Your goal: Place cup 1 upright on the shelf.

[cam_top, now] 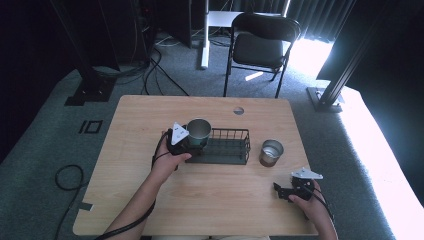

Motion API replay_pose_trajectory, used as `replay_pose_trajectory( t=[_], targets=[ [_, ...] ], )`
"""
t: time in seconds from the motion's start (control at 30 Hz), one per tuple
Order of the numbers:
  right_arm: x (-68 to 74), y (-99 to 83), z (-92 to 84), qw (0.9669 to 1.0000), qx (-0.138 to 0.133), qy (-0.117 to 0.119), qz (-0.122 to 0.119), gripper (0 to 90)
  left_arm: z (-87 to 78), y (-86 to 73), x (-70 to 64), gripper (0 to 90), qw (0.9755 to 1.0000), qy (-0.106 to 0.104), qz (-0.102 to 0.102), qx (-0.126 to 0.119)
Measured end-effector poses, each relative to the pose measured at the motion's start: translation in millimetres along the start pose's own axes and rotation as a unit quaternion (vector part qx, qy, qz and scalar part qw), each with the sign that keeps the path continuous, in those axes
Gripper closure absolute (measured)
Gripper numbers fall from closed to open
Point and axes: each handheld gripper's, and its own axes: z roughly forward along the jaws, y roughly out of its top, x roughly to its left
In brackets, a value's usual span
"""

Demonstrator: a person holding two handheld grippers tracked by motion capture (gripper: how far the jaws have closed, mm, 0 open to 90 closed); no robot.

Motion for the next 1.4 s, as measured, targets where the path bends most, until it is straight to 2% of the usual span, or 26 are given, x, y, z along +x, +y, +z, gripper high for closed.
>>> replay_pose_trajectory(
  t=[0.27, 0.63, 1.0, 1.4],
  targets=[
    [0.0, 0.0, 0.0, 1.0000, 0.000, 0.000, 0.000, 10.2, -9.7, -2.8, 3.2, 7.3, 1.0000, -0.003, -0.005, 0.002],
    [0.0, 0.0, 0.0, 1.0000, 0.000, 0.000, 0.000, 10.2, -36.0, -15.6, 4.0, 7.3, 0.9998, -0.012, -0.016, 0.005],
    [0.0, 0.0, 0.0, 1.0000, 0.000, 0.000, 0.000, 10.2, -57.6, -32.3, 11.9, 7.3, 0.9997, -0.005, -0.019, 0.015],
    [0.0, 0.0, 0.0, 1.0000, 0.000, 0.000, 0.000, 10.2, -77.6, -54.3, 26.9, 7.3, 0.9984, 0.020, -0.035, 0.040]
  ],
)
